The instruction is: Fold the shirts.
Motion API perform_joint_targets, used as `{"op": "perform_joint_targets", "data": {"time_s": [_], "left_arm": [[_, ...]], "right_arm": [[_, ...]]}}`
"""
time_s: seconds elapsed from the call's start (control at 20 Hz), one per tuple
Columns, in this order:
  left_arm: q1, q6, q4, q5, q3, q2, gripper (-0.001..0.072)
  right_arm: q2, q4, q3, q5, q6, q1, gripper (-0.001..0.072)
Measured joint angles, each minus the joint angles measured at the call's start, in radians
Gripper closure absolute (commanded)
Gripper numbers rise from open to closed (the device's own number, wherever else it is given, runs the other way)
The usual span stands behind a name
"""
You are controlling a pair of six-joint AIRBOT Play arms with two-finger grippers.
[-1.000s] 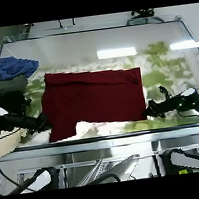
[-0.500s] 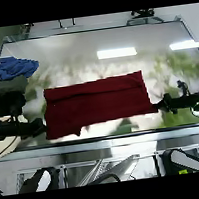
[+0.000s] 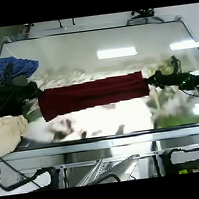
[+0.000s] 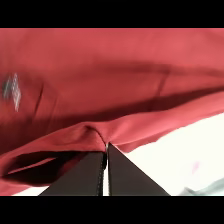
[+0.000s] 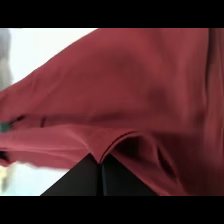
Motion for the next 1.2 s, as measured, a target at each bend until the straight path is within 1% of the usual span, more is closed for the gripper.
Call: {"op": "perform_joint_targets", "data": {"time_s": [0.25,0.45,0.5,0.55,0.6,0.65,0.7,0.75,1.0,1.15,1.2], "left_arm": [[-0.076,0.011,0.003,0.064,0.242,-0.26,0.0697],[-0.116,0.015,0.027,0.048,0.387,-0.418,0.0696],[-0.127,0.016,0.03,0.036,0.418,-0.452,0.0694],[-0.135,0.016,0.033,0.026,0.445,-0.478,0.0509],[-0.142,0.014,0.033,0.012,0.472,-0.502,0.0053],[-0.146,0.01,0.034,0.002,0.495,-0.52,0.0018],[-0.147,0.0,0.035,-0.011,0.519,-0.534,0.0019],[-0.145,-0.009,0.038,-0.024,0.542,-0.544,0.0019],[-0.118,-0.058,0.037,-0.14,0.664,-0.557,0.002],[-0.114,-0.072,0.035,-0.181,0.649,-0.524,0.0021],[-0.115,-0.076,0.034,-0.185,0.635,-0.512,0.0123]], "right_arm": [[-0.178,0.016,0.114,-0.095,-0.058,0.06,0.0692],[-0.237,0.018,0.149,-0.119,-0.091,0.07,0.0686],[-0.243,0.018,0.154,-0.121,-0.099,0.07,0.0571],[-0.245,0.013,0.162,-0.124,-0.103,0.069,0.0392],[-0.246,0.006,0.171,-0.122,-0.107,0.066,0.0308],[-0.245,-0.004,0.185,-0.117,-0.107,0.058,0.0295],[-0.243,-0.016,0.202,-0.11,-0.107,0.046,0.0172],[-0.241,-0.032,0.224,-0.098,-0.106,0.031,0.0087],[-0.261,-0.127,0.298,-0.053,-0.026,-0.026,0.0084],[-0.305,-0.142,0.31,-0.019,-0.011,-0.014,0.0086],[-0.317,-0.138,0.314,-0.015,-0.01,-0.005,0.0087]]}}
